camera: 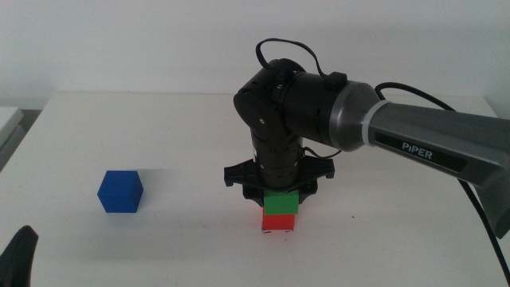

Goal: Stack red cubes first, then green, then blue cubes in a specific spot.

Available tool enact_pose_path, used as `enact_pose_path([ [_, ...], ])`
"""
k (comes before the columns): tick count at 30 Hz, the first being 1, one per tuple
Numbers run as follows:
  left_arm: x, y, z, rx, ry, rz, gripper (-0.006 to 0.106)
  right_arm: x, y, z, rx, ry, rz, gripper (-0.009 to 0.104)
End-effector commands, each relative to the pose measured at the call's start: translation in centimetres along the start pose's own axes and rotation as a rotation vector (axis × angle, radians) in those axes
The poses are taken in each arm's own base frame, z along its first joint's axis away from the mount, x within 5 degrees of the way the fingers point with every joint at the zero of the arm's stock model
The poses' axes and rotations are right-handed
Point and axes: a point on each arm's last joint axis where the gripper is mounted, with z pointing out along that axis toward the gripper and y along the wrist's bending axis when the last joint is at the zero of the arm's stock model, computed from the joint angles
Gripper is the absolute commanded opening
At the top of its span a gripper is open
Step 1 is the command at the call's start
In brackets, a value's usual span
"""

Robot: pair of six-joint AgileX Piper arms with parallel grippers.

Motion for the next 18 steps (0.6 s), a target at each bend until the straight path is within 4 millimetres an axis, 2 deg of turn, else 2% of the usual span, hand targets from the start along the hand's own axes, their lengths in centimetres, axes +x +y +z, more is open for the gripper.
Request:
enact_pose_path([
  [1,-0.16,-0.01,-0.03,0.001,-0.017,-0.005,0.094,-0.12,-0.29,-0.19,0.010,-0.010,0.007,0.023],
  [14,-0.16,-0.01,-0.03,0.001,-0.017,-0.005,0.094,-0.29,-0.24,-0.19,0.004,-0.029,0.030,0.023],
  [16,-0.16,-0.01,-0.03,0.001,-0.017,-0.005,0.094,-0.29,-0.24,-0.19,0.004,-0.029,0.030,0.048],
  [18,-0.16,-0.01,-0.03,0.001,-0.017,-0.005,0.094,-0.30,-0.23,-0.19,0.003,-0.030,0.026,0.052],
])
